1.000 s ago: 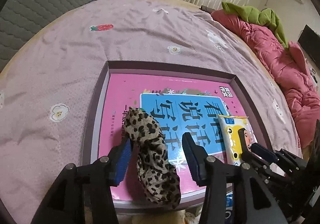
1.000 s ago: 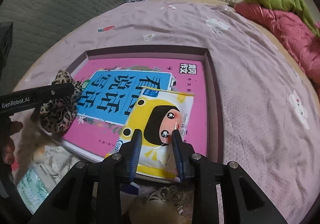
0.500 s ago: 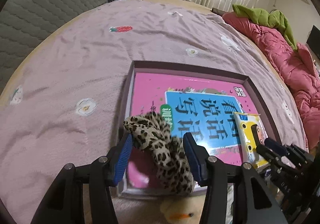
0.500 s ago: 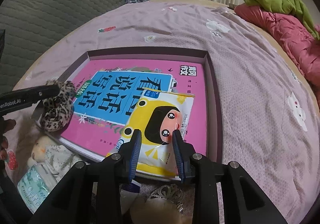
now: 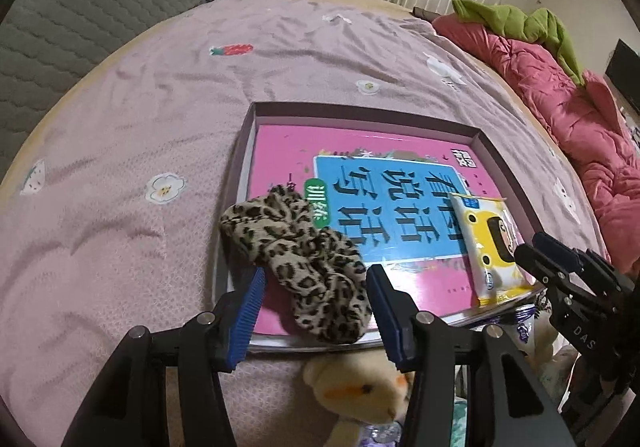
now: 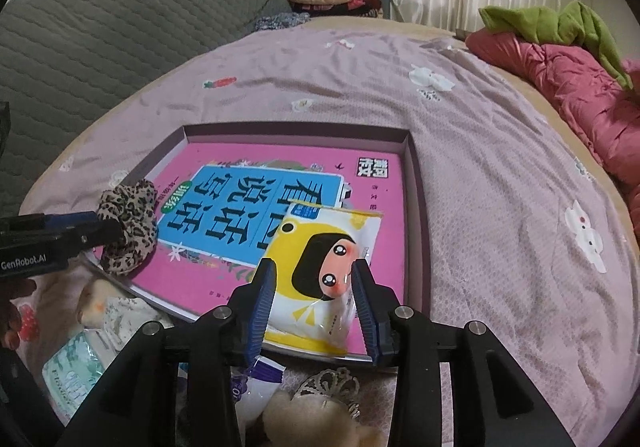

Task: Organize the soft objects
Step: 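Open the left gripper to drop the scrunchie while the right releases the wipes pack, then withdraw both grippers from the box back toward the remaining pile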

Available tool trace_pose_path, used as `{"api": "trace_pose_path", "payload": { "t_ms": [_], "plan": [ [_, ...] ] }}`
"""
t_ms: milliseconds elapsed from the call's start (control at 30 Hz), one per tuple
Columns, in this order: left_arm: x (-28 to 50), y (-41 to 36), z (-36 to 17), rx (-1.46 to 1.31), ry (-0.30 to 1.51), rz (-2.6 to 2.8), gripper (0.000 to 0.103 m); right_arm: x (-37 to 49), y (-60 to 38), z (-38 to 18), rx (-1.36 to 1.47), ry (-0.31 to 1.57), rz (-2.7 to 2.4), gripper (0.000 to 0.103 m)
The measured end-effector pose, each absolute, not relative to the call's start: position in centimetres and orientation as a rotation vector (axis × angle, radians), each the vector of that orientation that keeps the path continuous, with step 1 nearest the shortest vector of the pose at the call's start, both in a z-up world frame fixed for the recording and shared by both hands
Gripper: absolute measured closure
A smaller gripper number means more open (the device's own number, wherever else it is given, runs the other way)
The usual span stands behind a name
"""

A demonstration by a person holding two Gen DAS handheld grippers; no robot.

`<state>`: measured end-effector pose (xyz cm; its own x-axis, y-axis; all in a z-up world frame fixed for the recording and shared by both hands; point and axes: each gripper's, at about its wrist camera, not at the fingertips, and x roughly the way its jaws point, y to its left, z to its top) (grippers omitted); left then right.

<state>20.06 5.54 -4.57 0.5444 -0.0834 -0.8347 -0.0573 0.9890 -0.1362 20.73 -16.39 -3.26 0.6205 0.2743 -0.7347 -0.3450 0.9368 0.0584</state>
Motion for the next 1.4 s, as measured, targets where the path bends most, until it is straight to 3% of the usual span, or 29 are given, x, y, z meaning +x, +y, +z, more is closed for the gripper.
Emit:
{"api": "trace_pose_path", "payload": {
  "t_ms": [233,333,1067,1400],
  "plan": [
    [19.5,4.8,-4.1,-0.145,0.983,-0.018,0.051,20.2,-16.6,-2.6,-0.092,0.781,0.349,0.061],
    [19.3,4.7,-3.9,-0.145,0.979,-0.017,0.051,19.9,-16.6,-2.3,-0.094,0.762,0.346,0.048],
    [16.3,5.9,-2.4,-0.182,0.938,-0.011,0.051,17.6,-18.6,0.2,-0.065,0.618,0.318,0.04],
    [14.9,6.0,-1.3,-0.175,0.918,-0.024,0.051,14.9,-19.2,2.1,-0.064,0.535,0.29,0.03]
  ]
}}
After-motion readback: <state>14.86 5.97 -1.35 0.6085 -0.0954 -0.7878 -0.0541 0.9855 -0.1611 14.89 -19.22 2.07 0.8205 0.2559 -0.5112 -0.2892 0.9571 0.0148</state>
